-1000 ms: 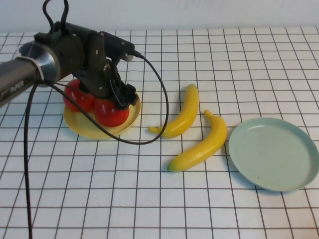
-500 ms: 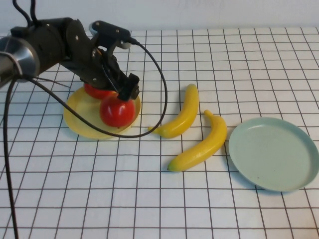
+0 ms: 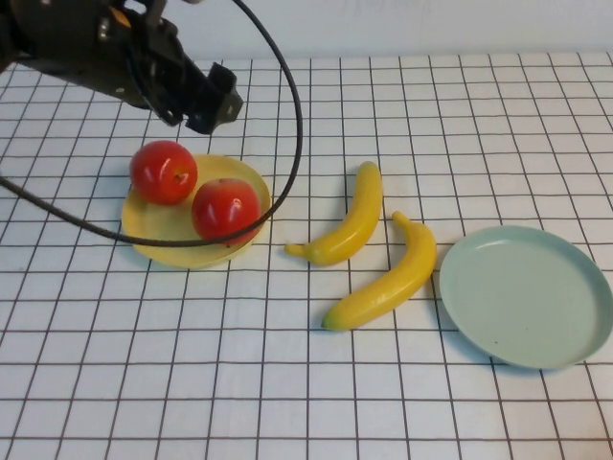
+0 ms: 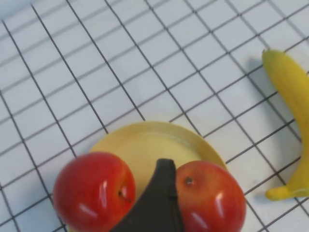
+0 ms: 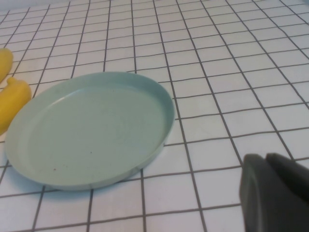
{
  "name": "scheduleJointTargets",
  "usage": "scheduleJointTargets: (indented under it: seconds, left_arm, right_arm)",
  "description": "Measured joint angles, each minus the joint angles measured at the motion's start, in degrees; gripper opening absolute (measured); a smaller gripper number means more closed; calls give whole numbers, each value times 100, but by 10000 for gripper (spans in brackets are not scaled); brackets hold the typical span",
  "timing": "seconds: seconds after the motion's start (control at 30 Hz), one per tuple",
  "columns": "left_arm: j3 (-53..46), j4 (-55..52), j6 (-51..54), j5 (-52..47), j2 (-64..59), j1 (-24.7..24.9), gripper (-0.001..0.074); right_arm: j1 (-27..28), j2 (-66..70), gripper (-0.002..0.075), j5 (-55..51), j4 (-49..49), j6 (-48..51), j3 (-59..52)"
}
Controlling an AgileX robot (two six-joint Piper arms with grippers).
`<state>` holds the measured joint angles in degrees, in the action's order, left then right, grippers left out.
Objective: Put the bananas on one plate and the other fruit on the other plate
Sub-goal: Put another type of fruit in the right plate
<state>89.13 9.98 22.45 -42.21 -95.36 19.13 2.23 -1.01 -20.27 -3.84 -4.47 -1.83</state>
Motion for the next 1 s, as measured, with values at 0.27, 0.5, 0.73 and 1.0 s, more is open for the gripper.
scheduleJointTargets:
  seconds: [0.27,0.5,0.73,1.0]
  left_arm:
    - [-2009,117,-270,1315,2181,0,487]
    - [-4119,370,-1095,2555,4027,-29,38]
    - [-5115,285,-1072,2979,4917,-96,0]
    - [-5821,-143,-1266,2484,6045,-96,-2]
  right_arm:
    - [0,0,-17,0,0,0,0]
    - [0,0,-17,0,-4,0,0]
    - [0,0,-17,0,-4,0,0]
    - [0,0,-17,0,-13,0,0]
